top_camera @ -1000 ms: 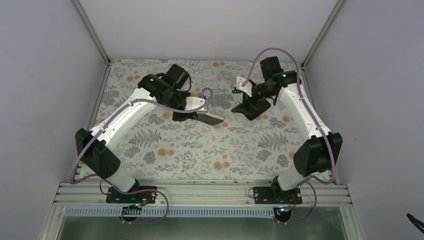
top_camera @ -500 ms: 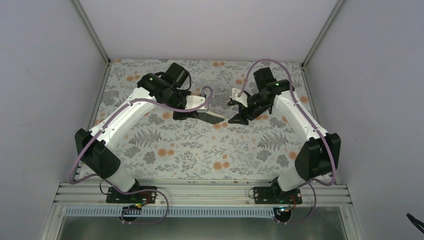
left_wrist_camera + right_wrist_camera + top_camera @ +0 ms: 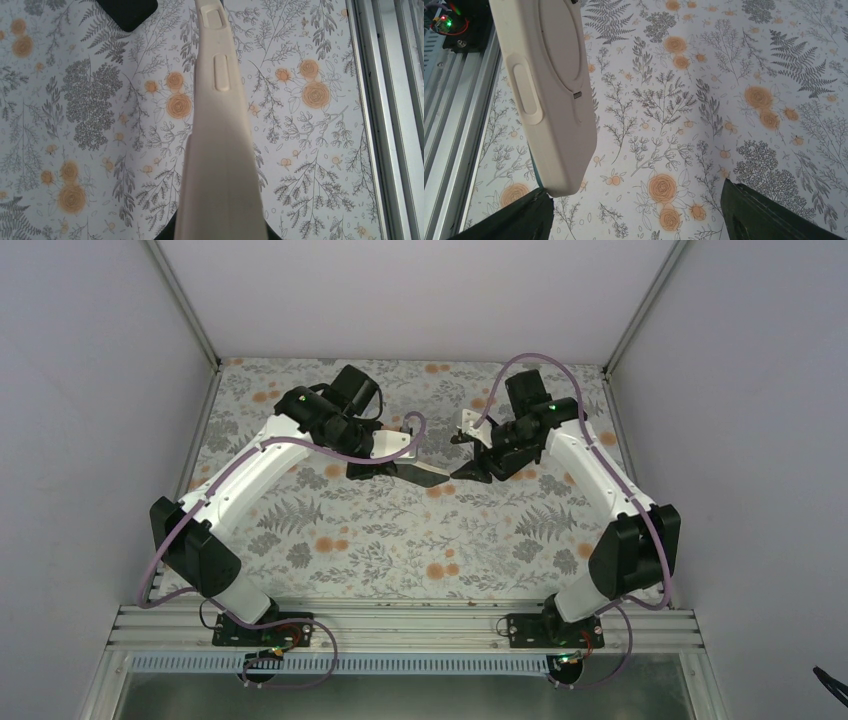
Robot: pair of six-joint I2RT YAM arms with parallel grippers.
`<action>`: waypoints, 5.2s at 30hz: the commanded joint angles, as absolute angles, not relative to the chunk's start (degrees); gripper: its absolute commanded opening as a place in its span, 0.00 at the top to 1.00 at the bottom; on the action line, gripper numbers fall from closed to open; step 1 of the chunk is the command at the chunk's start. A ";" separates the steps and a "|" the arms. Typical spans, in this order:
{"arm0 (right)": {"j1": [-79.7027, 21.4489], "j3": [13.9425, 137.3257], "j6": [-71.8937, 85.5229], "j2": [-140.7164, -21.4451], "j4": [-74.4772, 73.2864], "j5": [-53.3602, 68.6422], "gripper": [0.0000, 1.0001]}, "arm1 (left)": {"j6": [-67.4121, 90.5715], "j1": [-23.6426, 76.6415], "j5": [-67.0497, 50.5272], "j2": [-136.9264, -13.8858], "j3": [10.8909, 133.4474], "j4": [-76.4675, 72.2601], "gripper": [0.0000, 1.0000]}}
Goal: Take the phone out of the phone case
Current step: Remove the phone case from the phone.
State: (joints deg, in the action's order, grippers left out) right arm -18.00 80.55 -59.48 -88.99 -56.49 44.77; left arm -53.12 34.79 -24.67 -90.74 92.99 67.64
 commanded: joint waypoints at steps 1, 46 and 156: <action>-18.70 82.01 -59.00 -89.70 -56.43 47.08 0.15 | -52.47 34.80 -27.54 -89.85 94.31 64.13 0.98; -36.87 107.09 -58.05 -105.02 -72.28 76.55 0.20 | -43.01 36.31 -35.72 -90.70 98.60 43.07 0.98; -11.84 109.23 27.71 -101.87 4.20 48.24 0.97 | -43.44 43.30 11.47 -102.09 99.34 -17.23 0.00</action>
